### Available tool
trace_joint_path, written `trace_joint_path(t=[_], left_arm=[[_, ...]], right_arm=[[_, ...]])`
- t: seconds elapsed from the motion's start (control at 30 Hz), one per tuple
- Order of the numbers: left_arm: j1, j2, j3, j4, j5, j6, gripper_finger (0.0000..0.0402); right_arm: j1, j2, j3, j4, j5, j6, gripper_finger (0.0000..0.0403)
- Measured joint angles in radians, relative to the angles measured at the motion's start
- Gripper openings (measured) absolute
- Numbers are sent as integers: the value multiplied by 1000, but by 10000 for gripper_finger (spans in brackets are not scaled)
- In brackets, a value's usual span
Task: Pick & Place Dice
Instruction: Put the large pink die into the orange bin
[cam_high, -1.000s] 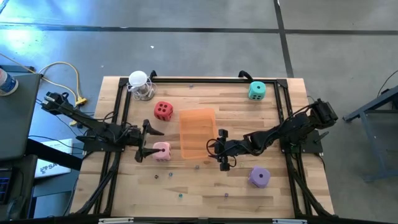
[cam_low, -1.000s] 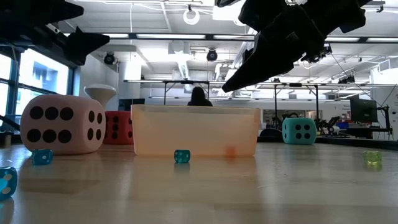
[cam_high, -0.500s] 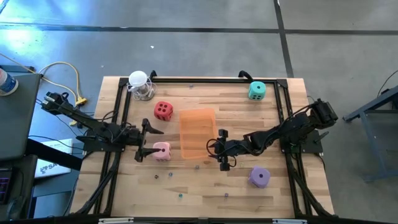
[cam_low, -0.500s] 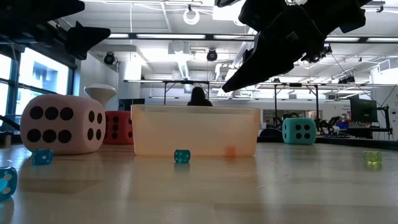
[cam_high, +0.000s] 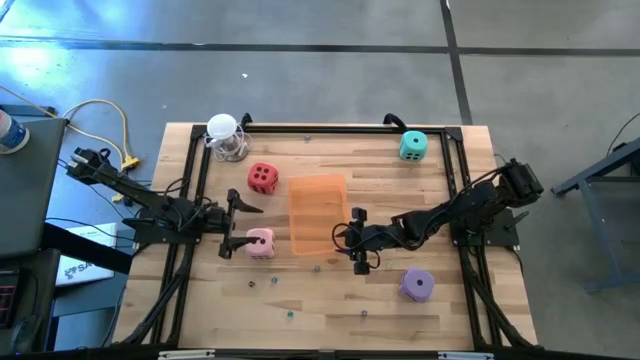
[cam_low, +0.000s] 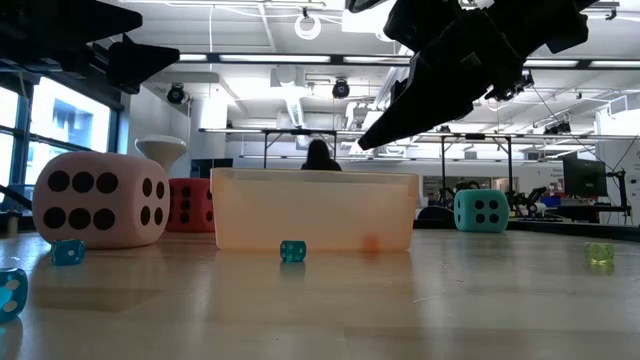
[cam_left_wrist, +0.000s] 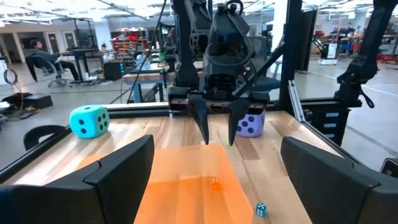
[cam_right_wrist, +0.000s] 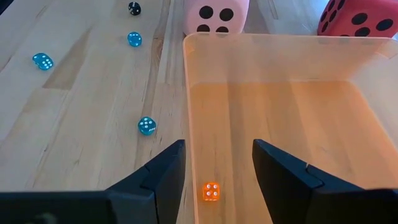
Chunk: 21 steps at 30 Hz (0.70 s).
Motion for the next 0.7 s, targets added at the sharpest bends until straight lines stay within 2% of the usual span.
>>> trace_joint_path(t=[0.3,0.53,0.7], left_arm=[[0,16,0,0,-26,-16,344],[-28,30,0,1,93,-217,344],[-52,30,0,1,101,-252,344]], right_arm=[[0,0,0,0,0,0,178],[0,0,0,-1,0,0,178],[0,0,0,-1,0,3,178]])
